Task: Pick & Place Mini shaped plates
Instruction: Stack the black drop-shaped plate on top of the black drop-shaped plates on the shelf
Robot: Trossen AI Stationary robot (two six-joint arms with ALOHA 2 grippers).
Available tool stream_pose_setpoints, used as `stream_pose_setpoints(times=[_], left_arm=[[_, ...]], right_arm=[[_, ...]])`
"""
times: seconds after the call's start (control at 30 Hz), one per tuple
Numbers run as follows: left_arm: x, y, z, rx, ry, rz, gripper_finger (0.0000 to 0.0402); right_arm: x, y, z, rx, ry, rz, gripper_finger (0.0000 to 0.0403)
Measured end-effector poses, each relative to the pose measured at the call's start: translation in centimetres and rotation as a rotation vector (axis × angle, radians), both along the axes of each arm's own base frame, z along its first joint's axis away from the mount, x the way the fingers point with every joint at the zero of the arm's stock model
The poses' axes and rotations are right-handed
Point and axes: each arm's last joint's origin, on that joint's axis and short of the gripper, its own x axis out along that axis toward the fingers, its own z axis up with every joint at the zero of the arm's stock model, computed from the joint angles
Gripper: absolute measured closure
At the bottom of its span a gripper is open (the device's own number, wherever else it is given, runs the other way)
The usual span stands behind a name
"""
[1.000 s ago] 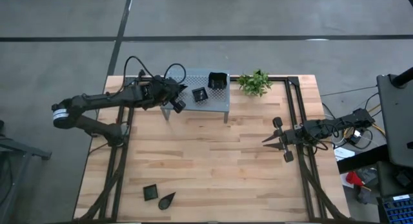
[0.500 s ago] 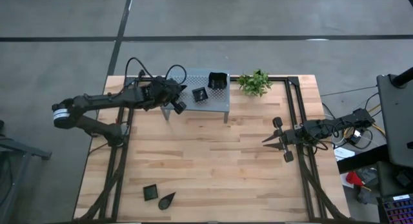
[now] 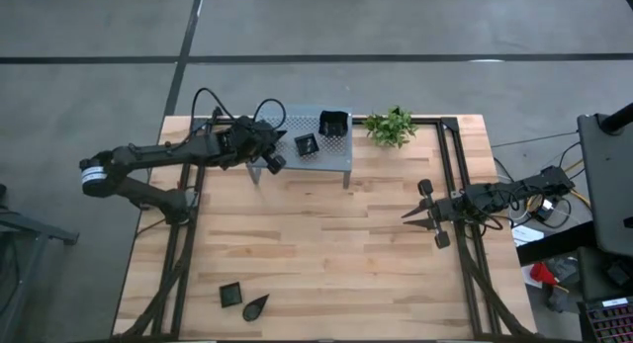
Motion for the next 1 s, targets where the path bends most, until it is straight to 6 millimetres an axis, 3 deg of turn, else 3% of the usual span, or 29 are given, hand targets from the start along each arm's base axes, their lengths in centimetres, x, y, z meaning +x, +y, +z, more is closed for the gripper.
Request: stream_pose_setpoints(times=[0.23,0.47,0.67,1.0], left_arm=[[0.0,-0.2,0.6,-0.009,-0.037,0.009,0.0309],[-0.2,-1.9,2.7,-0.098,-0.129,-0.082,0.0294],[-0.3,-6.1,2.7,-0.237,-0.147,-0.208,0.0295],[-0.7,-15.2,2.6,-0.369,-0.149,-0.491,0.0298]], right_arm=[[0.0,0.0,0.0,0.0,0.0,0.0,0.0339],[0.0,0.0,0.0,0.0,0.0,0.0,0.0339],[0.0,0.0,0.0,0.0,0.0,0.0,0.0339],[0.0,0.0,0.0,0.0,0.0,0.0,0.0339]])
